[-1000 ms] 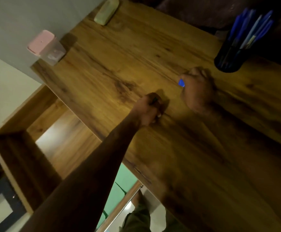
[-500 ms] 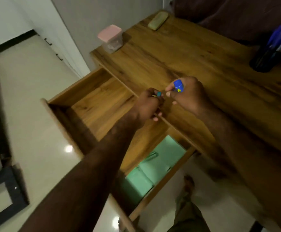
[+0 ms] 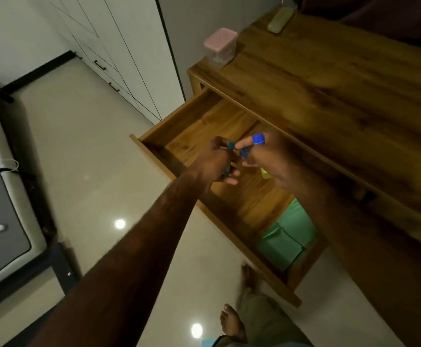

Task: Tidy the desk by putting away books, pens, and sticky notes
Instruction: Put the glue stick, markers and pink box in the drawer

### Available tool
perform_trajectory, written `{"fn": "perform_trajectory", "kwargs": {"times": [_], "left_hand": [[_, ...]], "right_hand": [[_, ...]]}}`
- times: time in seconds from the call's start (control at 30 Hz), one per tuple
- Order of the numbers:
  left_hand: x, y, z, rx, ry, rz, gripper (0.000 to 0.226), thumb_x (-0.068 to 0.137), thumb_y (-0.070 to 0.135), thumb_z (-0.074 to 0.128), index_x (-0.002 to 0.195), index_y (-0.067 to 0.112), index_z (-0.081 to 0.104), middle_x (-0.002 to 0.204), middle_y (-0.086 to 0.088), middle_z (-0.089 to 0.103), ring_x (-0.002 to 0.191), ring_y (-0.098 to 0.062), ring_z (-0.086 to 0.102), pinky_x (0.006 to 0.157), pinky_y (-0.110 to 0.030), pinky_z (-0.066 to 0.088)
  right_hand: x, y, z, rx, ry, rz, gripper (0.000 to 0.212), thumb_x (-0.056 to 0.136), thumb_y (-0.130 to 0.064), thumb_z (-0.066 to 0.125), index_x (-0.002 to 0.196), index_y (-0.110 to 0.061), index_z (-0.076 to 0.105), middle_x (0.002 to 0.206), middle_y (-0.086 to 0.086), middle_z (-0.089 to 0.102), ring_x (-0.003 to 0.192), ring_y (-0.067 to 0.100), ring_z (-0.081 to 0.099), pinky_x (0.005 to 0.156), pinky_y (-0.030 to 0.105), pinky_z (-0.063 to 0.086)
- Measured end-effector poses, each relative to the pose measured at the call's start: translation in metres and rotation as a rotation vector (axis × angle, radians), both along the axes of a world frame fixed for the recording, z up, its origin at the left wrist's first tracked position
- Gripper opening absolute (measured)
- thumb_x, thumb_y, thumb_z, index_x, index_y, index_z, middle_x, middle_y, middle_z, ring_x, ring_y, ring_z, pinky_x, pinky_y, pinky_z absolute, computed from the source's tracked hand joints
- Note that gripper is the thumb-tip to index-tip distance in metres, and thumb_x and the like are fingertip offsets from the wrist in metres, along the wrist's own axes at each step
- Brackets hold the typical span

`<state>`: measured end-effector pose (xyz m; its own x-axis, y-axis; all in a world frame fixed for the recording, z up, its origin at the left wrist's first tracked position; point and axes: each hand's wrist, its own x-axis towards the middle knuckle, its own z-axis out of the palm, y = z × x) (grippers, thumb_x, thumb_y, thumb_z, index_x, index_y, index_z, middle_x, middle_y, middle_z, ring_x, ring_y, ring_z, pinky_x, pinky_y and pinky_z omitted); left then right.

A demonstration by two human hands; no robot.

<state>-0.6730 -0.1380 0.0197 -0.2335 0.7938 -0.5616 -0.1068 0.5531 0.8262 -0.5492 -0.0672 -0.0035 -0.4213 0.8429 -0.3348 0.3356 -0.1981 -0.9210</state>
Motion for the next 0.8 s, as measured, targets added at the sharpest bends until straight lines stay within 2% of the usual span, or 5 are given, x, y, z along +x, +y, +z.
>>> {"fn": "perform_trajectory", "kwargs": {"times": [0.2,0.43,0.53,0.67,0.8], "left_hand": [[-0.047,0.018,-0.025,-0.039,0.042,-0.032,0.03,0.098,0.001,0.048,0.126,0.01,0.049,0.104,-0.017,0.059,0.082,-0.026,0.061,0.082,-0.053,0.059],[-0.114,0.059,-0.06,-0.141,0.306,-0.164,0.034,0.088,0.004,0.064,0.117,0.019,0.056,0.108,-0.011,0.063,0.087,-0.021,0.065,0.064,-0.033,0.06],[-0.133,0.072,-0.074,-0.202,0.373,-0.164,0.032,0.086,0.008,0.069,0.113,0.019,0.058,0.106,-0.007,0.061,0.088,-0.02,0.065,0.055,-0.028,0.055],[-0.15,0.089,-0.096,-0.279,0.334,-0.103,0.025,0.088,0.007,0.067,0.109,0.015,0.056,0.092,-0.002,0.054,0.08,-0.016,0.061,0.072,-0.035,0.06],[-0.165,0.109,-0.129,-0.332,0.28,-0.046,0.02,0.092,0.008,0.063,0.112,0.008,0.059,0.1,-0.011,0.064,0.08,-0.022,0.067,0.052,-0.028,0.056]], "right_hand": [[-0.037,0.008,-0.024,-0.04,0.053,-0.019,0.04,0.078,0.017,0.059,0.096,-0.017,0.071,0.094,0.007,0.071,0.087,0.02,0.072,0.07,0.031,0.061],[-0.095,0.037,-0.06,-0.069,-0.08,-0.007,0.035,0.084,0.003,0.069,0.112,-0.018,0.067,0.095,0.002,0.071,0.079,0.018,0.073,0.05,0.025,0.053],[-0.114,0.043,-0.08,-0.012,-0.179,-0.006,0.037,0.081,0.001,0.074,0.113,-0.018,0.07,0.101,-0.001,0.07,0.089,0.018,0.069,0.062,0.027,0.057],[-0.134,0.053,-0.104,0.079,-0.275,-0.028,0.036,0.076,-0.001,0.075,0.109,-0.015,0.073,0.109,0.003,0.073,0.103,0.02,0.068,0.09,0.028,0.054],[-0.155,0.08,-0.119,0.097,-0.405,-0.01,0.034,0.082,-0.006,0.072,0.115,-0.014,0.072,0.115,0.004,0.071,0.105,0.021,0.066,0.093,0.035,0.055]]}}
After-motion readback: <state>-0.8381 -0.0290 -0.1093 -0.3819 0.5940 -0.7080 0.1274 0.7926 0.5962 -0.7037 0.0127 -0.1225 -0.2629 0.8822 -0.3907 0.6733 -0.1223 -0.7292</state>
